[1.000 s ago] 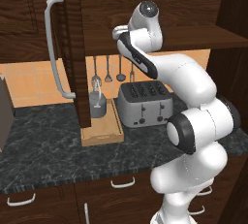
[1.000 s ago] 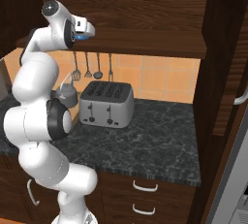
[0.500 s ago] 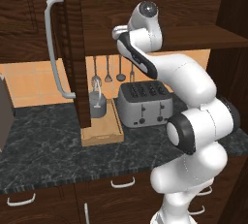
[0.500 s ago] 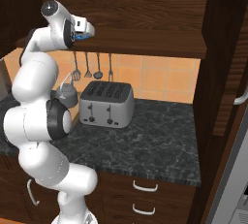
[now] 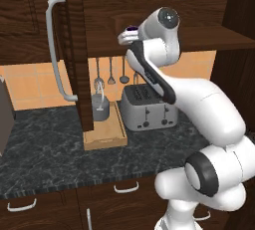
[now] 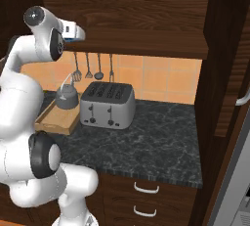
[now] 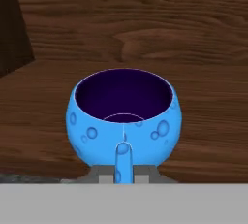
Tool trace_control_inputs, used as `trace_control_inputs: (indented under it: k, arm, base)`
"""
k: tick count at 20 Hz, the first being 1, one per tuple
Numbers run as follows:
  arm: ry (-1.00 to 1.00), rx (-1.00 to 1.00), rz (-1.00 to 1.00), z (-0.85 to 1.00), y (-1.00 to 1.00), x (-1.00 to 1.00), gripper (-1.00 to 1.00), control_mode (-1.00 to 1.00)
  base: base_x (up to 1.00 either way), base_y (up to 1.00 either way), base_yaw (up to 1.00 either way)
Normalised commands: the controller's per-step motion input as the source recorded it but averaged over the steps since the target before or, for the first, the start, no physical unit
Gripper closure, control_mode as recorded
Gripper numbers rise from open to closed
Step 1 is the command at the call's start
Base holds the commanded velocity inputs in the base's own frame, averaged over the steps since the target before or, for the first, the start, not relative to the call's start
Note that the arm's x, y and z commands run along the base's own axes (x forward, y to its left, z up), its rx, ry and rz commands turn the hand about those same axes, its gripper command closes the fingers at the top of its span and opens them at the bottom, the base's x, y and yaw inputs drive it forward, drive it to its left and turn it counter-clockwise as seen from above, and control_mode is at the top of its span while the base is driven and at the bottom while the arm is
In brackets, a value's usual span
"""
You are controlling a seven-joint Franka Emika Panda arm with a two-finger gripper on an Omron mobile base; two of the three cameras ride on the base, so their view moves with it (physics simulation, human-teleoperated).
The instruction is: Pick the kettle from the counter and place it on the tray. Then pick the mug from the cabinet and place it on the tray. Then close the cabinet doors.
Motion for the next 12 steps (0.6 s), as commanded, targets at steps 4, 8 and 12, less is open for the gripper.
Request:
trace_control_inputs:
  k: [4,8,12]
  arm:
    - [0.0,0.11,0.2,0.0,0.01,-1.0,1.0,-1.0]
    - [0.03,0.07,0.21,-0.02,0.11,-1.0,1.0,-1.0]
    - [0.06,0.0,0.23,-0.24,0.25,-0.99,1.0,-1.0]
  base:
    - [0.0,0.0,0.0]
    - [0.0,0.0,0.0]
    - [0.0,0.0,0.0]
